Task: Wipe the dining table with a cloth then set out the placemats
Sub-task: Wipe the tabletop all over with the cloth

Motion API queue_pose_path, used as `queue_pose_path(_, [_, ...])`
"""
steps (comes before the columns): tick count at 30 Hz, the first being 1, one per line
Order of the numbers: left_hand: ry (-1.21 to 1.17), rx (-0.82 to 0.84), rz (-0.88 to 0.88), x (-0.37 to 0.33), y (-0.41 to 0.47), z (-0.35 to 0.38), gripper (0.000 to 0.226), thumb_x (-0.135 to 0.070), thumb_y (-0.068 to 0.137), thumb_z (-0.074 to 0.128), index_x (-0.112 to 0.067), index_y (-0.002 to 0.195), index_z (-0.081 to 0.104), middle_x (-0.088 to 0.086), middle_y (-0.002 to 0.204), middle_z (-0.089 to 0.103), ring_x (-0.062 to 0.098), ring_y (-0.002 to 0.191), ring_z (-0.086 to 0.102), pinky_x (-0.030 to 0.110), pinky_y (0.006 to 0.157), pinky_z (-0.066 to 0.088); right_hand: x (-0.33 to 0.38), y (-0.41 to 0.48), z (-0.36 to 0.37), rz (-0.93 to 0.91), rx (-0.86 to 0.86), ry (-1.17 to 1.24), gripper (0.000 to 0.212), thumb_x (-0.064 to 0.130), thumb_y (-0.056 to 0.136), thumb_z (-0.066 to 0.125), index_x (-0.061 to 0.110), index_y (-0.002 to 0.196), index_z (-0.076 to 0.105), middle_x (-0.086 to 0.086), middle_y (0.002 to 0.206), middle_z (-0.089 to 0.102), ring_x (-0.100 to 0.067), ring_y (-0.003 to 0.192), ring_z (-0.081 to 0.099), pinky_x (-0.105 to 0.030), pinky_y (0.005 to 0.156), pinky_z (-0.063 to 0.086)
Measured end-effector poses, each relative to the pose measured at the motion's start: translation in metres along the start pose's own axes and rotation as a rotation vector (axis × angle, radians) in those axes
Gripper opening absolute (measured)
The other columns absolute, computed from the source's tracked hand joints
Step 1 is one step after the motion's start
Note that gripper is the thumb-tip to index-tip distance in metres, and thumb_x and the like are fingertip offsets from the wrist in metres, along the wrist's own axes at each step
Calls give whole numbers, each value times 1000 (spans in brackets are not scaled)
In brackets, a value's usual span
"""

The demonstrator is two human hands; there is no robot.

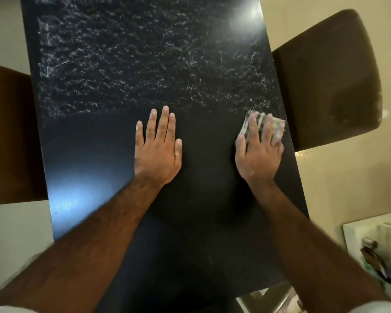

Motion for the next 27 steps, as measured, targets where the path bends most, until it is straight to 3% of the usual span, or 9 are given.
queue_pose_path(3, [-8,-11,-14,-15,5,-1,73,-48,117,17,-13,178,-2,7,187,-11,32,173,-6,65,137,11,27,22,1,15,-21,21,69,58,114,31,33,177,24,-14,183,23,-47,164,29,-66,121,42])
queue_pose_path(5, [-9,-16,-8,-33,9,-1,73,-47,117,16,-12,177,-2,7,187,-11,31,173,-6,65,137,11,60,19,7,-110,-17,19,67,58,114,32,34,176,27,-13,183,25,-48,163,30,-64,119,41])
queue_pose_path(9, [-7,-10,36,-58,10,1,72,-46,117,19,-12,177,-1,8,187,-10,30,173,-6,63,137,10,51,-13,8,-263,-3,39,67,59,113,39,38,175,30,-7,185,20,-43,170,18,-60,123,39])
queue_pose_path(12, [-9,-17,30,-57,11,1,72,-46,117,19,-12,178,1,7,187,-8,29,173,-4,63,137,11,-5,-20,5,-171,20,23,70,60,112,38,37,177,24,-7,186,15,-41,170,15,-63,125,38])
queue_pose_path(15, [2,-16,23,-59,12,2,72,-46,117,18,-12,178,0,6,187,-9,29,173,-5,63,137,11,-52,6,0,36,4,23,69,60,113,33,35,177,24,-9,185,18,-42,169,19,-64,126,39])
queue_pose_path(18, [11,-24,18,-60,13,1,72,-45,117,18,-12,178,0,6,187,-10,30,173,-5,63,137,11,-42,44,-1,127,-47,30,70,61,113,29,33,176,26,-12,184,22,-45,166,27,-64,123,41])
queue_pose_path(24, [2,-33,15,-61,13,0,72,-43,117,25,-12,178,4,6,187,-6,29,173,-3,64,137,12,44,43,9,-132,-22,69,69,60,112,32,36,176,26,-11,185,19,-46,167,21,-65,122,39])
queue_pose_path(27, [1,-37,21,-61,12,-1,71,-44,117,26,-12,178,6,6,187,-5,29,173,-2,64,137,12,32,9,8,-232,34,71,70,61,111,35,39,177,23,-7,186,12,-42,171,11,-66,124,38])
Point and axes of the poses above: each hand's wrist, its own y-axis towards the middle knuckle, its own z-axis out of the palm, x = y × z, the point moved 7 cm from there along y, towards the middle knuckle
